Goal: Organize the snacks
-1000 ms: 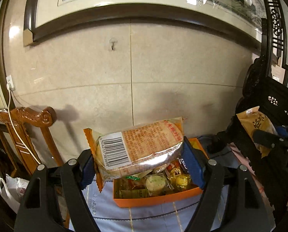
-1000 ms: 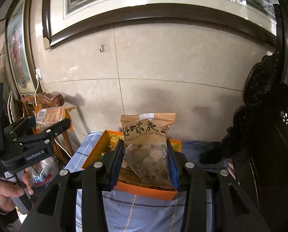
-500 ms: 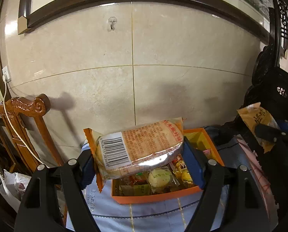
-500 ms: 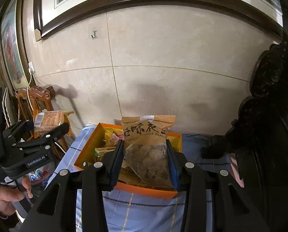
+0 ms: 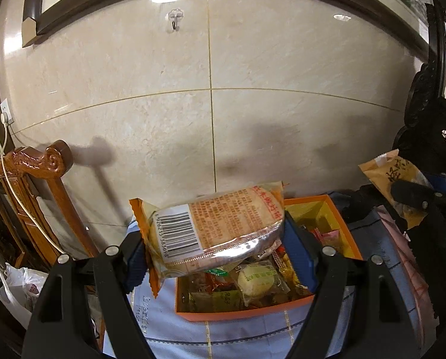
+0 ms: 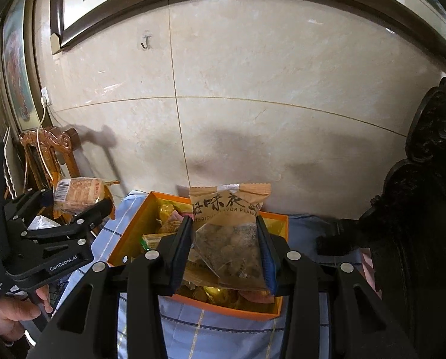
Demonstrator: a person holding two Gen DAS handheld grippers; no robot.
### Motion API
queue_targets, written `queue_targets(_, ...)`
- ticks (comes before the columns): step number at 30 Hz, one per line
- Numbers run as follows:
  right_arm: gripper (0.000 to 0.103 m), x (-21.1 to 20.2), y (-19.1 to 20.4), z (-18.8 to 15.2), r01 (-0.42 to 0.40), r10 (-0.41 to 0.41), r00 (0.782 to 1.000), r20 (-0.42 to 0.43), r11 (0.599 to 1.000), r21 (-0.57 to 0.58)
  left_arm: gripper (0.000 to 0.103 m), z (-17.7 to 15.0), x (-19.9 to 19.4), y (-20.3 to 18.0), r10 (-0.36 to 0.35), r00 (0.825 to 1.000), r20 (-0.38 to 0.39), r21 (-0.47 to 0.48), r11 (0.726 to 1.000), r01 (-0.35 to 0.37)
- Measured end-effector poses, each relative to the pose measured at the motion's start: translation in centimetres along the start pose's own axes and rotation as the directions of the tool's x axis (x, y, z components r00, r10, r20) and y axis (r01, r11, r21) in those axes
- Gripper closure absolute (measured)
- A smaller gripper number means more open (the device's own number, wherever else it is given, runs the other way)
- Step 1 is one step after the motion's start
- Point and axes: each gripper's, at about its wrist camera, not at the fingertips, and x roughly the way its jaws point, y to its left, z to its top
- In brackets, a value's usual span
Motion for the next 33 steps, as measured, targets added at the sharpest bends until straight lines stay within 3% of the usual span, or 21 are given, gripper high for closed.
queue_targets(9, 0.062, 1.3, 0.0, 0.6, 0.006, -0.007, 1.000, -0.005, 1.000, -0.006, 0.027, 0.4, 1.3, -0.2, 0.001, 1.000, -0.006, 0.000, 1.000, -0.001)
queue_targets(11, 0.059, 2.2, -0.3, 1.3, -0.007, 0.007, 1.000, -0.004, 1.000, -0.015, 0.023, 0.7, 2.2, -0.5, -0.017, 1.000, -0.002, -0.007, 1.000, 0.017)
queue_targets(12, 0.040, 2.7, -0.5, 1.4, -0.002, 0.002, 1.000, -0.013, 1.000, -0.010, 0.008, 0.8, 2.8, -0.6, -0.032, 0.999, -0.009, -0.012, 0.999, 0.032)
queue_targets(13, 0.024, 3.2, -0.9, 1.5, 0.012, -0.012, 1.000, -0.025, 1.000, 0.001, 0.004, 0.8, 3.4, -0.6, -0.029, 0.999, -0.024, -0.021, 0.999, 0.029)
queue_targets(16, 0.012, 2.9, -1.7, 1.6, 0.081, -0.080, 0.997, -0.024, 0.996, 0.042, 0.004, 0.6, 3.6, -0.6, -0.019, 0.999, -0.034, -0.035, 0.999, 0.018)
queue_targets(20, 0.011, 1.9, -2.0, 0.5, 0.073, -0.072, 0.997, -0.008, 0.996, 0.046, 0.004, -0.4, 3.0, -1.1, -0.005, 1.000, -0.031, 0.036, 0.999, 0.006)
queue_targets(33, 0.011, -3.4, -0.5, -2.4, 0.038, -0.040, 0.999, 0.016, 0.996, 0.085, 0.004, -2.2, -2.8, -0.4, -0.074, 0.997, -0.009, 0.000, 0.997, 0.074)
